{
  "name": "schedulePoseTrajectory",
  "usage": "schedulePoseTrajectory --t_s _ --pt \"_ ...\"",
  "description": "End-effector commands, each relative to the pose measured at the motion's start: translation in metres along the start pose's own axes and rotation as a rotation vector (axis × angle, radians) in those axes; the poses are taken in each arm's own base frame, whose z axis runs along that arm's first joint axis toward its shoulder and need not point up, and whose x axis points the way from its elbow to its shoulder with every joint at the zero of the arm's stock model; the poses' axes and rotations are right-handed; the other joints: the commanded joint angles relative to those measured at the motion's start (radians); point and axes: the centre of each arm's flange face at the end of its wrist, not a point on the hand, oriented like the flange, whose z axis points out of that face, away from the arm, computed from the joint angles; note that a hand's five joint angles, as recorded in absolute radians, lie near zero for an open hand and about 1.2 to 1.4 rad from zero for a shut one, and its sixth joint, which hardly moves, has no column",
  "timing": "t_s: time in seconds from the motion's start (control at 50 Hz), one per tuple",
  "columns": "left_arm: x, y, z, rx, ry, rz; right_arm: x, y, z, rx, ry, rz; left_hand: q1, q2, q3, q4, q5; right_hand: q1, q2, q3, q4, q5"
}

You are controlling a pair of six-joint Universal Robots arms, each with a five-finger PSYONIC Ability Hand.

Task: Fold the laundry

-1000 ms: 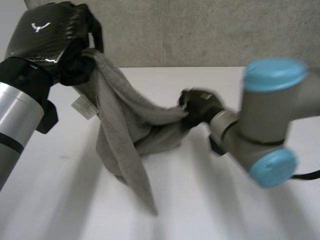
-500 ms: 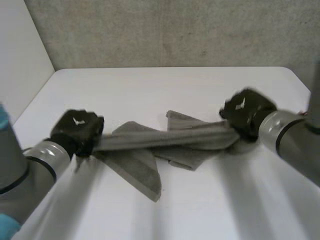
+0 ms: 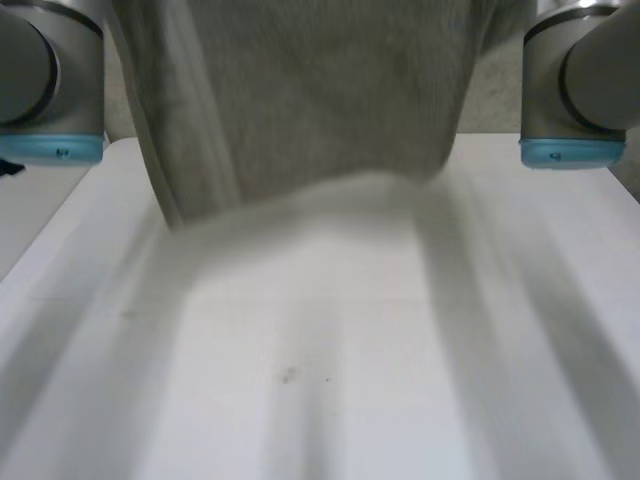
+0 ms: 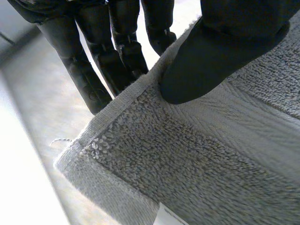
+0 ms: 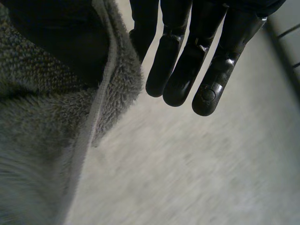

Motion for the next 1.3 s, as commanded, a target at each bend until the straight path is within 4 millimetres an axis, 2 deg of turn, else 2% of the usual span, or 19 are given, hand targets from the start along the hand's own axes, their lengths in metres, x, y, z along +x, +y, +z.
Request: schedulePoseTrajectory --t_s 0.02,0.04,0.1,0.12,0.14,0.16,0.18,0.2,0.22,0.24,0.26,0.34,0.46,0.64,0.76,1.04,1.24,1.28,1.3 --pt "0.004 0.028 -0.048 -0.168 0.034 -0.029 -0.008 -0.003 -0.035 0.066 -0.153 -0.005 0.216 0.178 0.179 0.178 0.189 0.440 0.207 0.212 0.203 0.233" --pt "0.004 0.028 -0.048 -0.169 0.034 -0.029 -0.021 0.006 -0.052 0.047 -0.238 -0.005 0.216 0.178 0.179 0.178 0.189 0.440 0.207 0.212 0.203 0.233" --pt "0.014 0.071 -0.112 -0.405 0.136 -0.034 -0.042 0.025 -0.090 -0.022 -0.404 -0.004 0.216 0.178 0.179 0.178 0.189 0.440 0.207 0.212 0.203 0.233" --pt "0.014 0.071 -0.112 -0.406 0.137 -0.034 -0.050 0.035 -0.113 -0.091 -0.499 0.006 0.216 0.178 0.179 0.178 0.189 0.440 0.207 0.212 0.203 0.233" --pt "0.015 0.086 -0.134 -0.476 0.166 -0.030 -0.050 0.035 -0.113 -0.092 -0.500 0.006 0.216 0.178 0.179 0.178 0.189 0.440 0.207 0.212 0.203 0.233" --pt "0.015 0.086 -0.134 -0.476 0.166 -0.030 -0.056 0.042 -0.133 -0.162 -0.580 0.013 0.216 0.178 0.179 0.178 0.189 0.440 0.207 0.212 0.203 0.233" --pt "0.016 0.100 -0.157 -0.549 0.201 -0.025 -0.060 0.051 -0.157 -0.251 -0.670 0.021 0.216 0.178 0.179 0.178 0.189 0.440 0.207 0.212 0.203 0.233" --pt "0.018 0.109 -0.178 -0.608 0.239 -0.026 -0.060 0.051 -0.157 -0.252 -0.671 0.021 0.216 0.178 0.179 0.178 0.189 0.440 0.207 0.212 0.203 0.233" --pt "0.018 0.109 -0.178 -0.609 0.239 -0.026 -0.064 0.058 -0.181 -0.337 -0.760 0.029 0.216 0.178 0.179 0.178 0.189 0.440 0.207 0.212 0.203 0.233" --pt "0.022 0.117 -0.199 -0.667 0.280 -0.034 -0.064 0.058 -0.181 -0.338 -0.761 0.029 0.216 0.178 0.179 0.178 0.189 0.440 0.207 0.212 0.203 0.233" --pt "0.027 0.122 -0.217 -0.714 0.321 -0.038 -0.070 0.064 -0.206 -0.417 -0.854 0.039 0.216 0.178 0.179 0.178 0.189 0.440 0.207 0.212 0.203 0.233" --pt "0.033 0.131 -0.245 -0.798 0.373 -0.047 -0.088 0.091 -0.262 -0.627 -1.046 0.061 0.216 0.178 0.179 0.178 0.189 0.440 0.207 0.212 0.203 0.233" --pt "0.032 0.132 -0.255 -0.828 0.383 -0.051 -0.092 0.107 -0.271 -0.720 -1.035 0.126 0.216 0.178 0.179 0.178 0.189 0.440 0.207 0.212 0.203 0.233" --pt "0.021 0.127 -0.247 -0.808 0.348 -0.045 -0.073 0.126 -0.247 -0.897 -0.782 0.432 0.216 0.178 0.179 0.178 0.189 0.440 0.207 0.212 0.203 0.233" --pt "0.017 0.123 -0.245 -0.799 0.332 -0.046 -0.060 0.145 -0.242 -1.003 -0.641 0.570 0.216 0.178 0.179 0.178 0.189 -0.066 -0.299 -0.294 -0.303 -0.273" --pt "0.001 0.112 -0.234 -0.759 0.281 -0.033 -0.060 0.165 -0.241 -1.070 -0.576 0.661 0.216 0.178 0.179 0.178 0.189 -0.284 -0.517 -0.512 -0.521 -0.491" --pt "-0.001 0.110 -0.233 -0.760 0.257 -0.078 -0.063 0.169 -0.244 -1.087 -0.576 0.655 0.216 0.178 0.179 0.178 0.189 -0.267 -0.500 -0.495 -0.504 -0.474" --pt "-0.004 0.112 -0.232 -0.760 0.248 -0.076 -0.064 0.170 -0.246 -1.094 -0.578 0.653 0.216 0.178 0.179 0.178 0.189 -0.211 -0.444 -0.439 -0.448 -0.418" --pt "-0.004 0.112 -0.232 -0.760 0.248 -0.076 -0.064 0.171 -0.246 -1.096 -0.581 0.649 0.216 0.178 0.179 0.178 0.189 -0.010 -0.243 -0.238 -0.248 -0.217"
